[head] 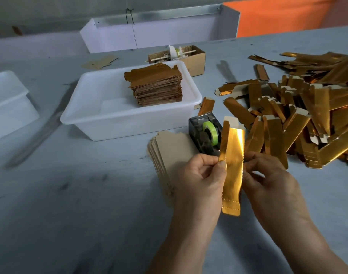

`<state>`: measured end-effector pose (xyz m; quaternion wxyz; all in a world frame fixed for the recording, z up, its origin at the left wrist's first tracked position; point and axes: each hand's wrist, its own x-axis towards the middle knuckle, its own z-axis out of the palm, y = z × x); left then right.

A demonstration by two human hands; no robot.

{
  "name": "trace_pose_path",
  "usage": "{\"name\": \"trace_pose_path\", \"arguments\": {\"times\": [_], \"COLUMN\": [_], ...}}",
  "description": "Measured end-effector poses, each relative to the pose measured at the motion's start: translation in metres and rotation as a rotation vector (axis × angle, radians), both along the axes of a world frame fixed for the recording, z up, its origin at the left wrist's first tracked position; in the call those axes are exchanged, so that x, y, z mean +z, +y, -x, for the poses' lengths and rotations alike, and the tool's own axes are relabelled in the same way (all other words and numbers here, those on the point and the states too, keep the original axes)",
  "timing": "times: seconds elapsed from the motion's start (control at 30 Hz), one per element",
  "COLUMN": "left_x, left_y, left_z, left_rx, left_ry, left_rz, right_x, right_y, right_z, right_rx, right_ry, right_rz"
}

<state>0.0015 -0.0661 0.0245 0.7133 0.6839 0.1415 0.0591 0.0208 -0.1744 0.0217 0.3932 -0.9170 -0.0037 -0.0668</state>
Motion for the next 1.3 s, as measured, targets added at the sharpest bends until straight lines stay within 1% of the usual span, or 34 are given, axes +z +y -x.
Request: {"name": "trace_pose_path", "arguments": {"times": [0.07,0.1,0.13,0.17,0.2,0.27,0.3,0.33,0.4,0.5,0.57,0.63,0.77,0.9,1.07,1.3], "left_x": [0.002,0.003,0.005,0.005,0.005,0.006,0.006,0.007,0.011,0.012,0.013,0.014,0.016,0.017,0.020,0.013], "left_y": [0.000,0.000,0.001,0.002,0.003,0.005,0.005,0.005,0.006,0.006,0.006,0.006,0.007,0.009,0.015,0.011], "left_z": [0.000,0.000,-0.001,-0.002,-0.002,0.000,0.000,0.002,0.004,0.006,0.006,0.008,0.010,0.012,0.014,0.017], "left_rx": [0.003,-0.001,-0.010,-0.016,-0.019,-0.034,-0.044,-0.050,-0.063,-0.082,-0.079,-0.088,-0.107,-0.145,-0.242,-0.153], "left_ry": [0.011,0.020,0.033,0.049,0.067,0.090,0.096,0.105,0.126,0.146,0.145,0.136,0.105,0.083,0.079,0.060], "left_rz": [0.000,0.004,0.010,0.023,0.042,0.067,0.087,0.134,0.250,0.271,0.287,0.293,0.310,0.305,0.338,0.253], "right_x": [0.000,-0.001,0.001,0.006,0.012,0.021,0.028,0.034,0.042,0.045,0.045,0.046,0.043,0.043,0.038,0.035], "right_y": [0.000,-0.001,-0.004,-0.007,-0.011,-0.022,-0.027,-0.031,-0.032,-0.025,-0.022,-0.019,-0.015,-0.014,-0.011,-0.002], "right_z": [-0.001,0.001,0.002,0.003,0.003,0.002,0.002,0.002,0.005,0.009,0.009,0.008,0.009,0.012,0.011,0.014], "right_rx": [0.000,0.007,0.013,0.019,0.026,0.070,0.114,0.166,0.283,0.385,0.413,0.419,0.400,0.338,0.261,0.196], "right_ry": [-0.132,-0.171,-0.204,-0.211,-0.151,0.116,0.222,0.275,0.275,0.195,0.126,0.104,0.046,0.001,-0.008,-0.056], "right_rz": [0.353,0.425,0.410,0.325,0.158,-0.346,-0.519,-0.574,-0.548,-0.460,-0.383,-0.330,-0.235,-0.140,-0.137,-0.061]}}
